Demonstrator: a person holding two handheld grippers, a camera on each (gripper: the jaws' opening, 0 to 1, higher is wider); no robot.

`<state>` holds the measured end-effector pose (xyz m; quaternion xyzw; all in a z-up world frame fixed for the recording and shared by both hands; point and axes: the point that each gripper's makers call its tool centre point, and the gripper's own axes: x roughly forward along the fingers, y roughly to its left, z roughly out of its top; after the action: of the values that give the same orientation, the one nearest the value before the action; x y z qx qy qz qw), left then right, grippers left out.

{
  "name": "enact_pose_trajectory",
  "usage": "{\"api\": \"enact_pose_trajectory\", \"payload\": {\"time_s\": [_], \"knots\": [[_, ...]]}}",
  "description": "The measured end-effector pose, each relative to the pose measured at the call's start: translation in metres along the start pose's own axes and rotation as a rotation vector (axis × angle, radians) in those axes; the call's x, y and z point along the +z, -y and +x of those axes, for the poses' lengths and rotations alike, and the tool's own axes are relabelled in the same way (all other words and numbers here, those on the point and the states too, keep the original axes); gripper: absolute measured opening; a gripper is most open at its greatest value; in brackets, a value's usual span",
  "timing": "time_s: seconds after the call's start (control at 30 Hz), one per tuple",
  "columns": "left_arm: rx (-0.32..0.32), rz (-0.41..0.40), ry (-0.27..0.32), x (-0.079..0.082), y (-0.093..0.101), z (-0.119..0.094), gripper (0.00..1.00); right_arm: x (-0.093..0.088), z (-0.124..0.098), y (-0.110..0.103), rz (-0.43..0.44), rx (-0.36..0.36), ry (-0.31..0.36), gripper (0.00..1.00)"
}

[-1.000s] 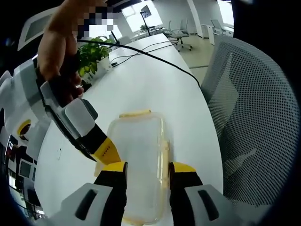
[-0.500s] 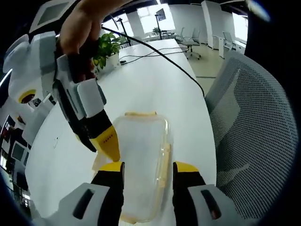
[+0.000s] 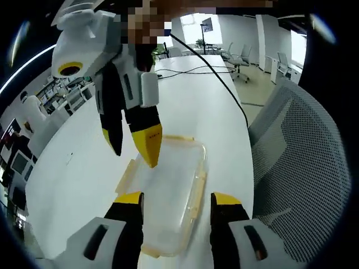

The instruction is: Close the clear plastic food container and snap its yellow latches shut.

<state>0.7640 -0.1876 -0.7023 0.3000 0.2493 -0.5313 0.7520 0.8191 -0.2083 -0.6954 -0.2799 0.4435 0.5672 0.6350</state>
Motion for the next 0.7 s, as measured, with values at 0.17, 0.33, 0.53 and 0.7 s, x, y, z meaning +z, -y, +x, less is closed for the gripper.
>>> {"api": "enact_pose_trajectory", "payload": {"time_s": [0.17,0.33,0.53,0.7], "knots": [[0.022,-0.054,0.012,-0.002,-0.007,-0.007,0.46,-0.005,-0.010,-0.002,-0.005,-0.030,0.028,0.45],[0.042,-0.110,0.008,-0.008,-0.012,-0.013,0.50,-0.013,-0.017,-0.008,-0.012,-0.053,0.046,0.46],[0.061,-0.161,0.008,-0.014,-0.017,-0.020,0.53,-0.022,-0.022,-0.016,-0.005,-0.082,0.072,0.48],[0.081,-0.177,0.015,-0.016,-0.022,-0.025,0.55,-0.029,-0.023,-0.023,0.014,-0.108,0.100,0.49]]}}
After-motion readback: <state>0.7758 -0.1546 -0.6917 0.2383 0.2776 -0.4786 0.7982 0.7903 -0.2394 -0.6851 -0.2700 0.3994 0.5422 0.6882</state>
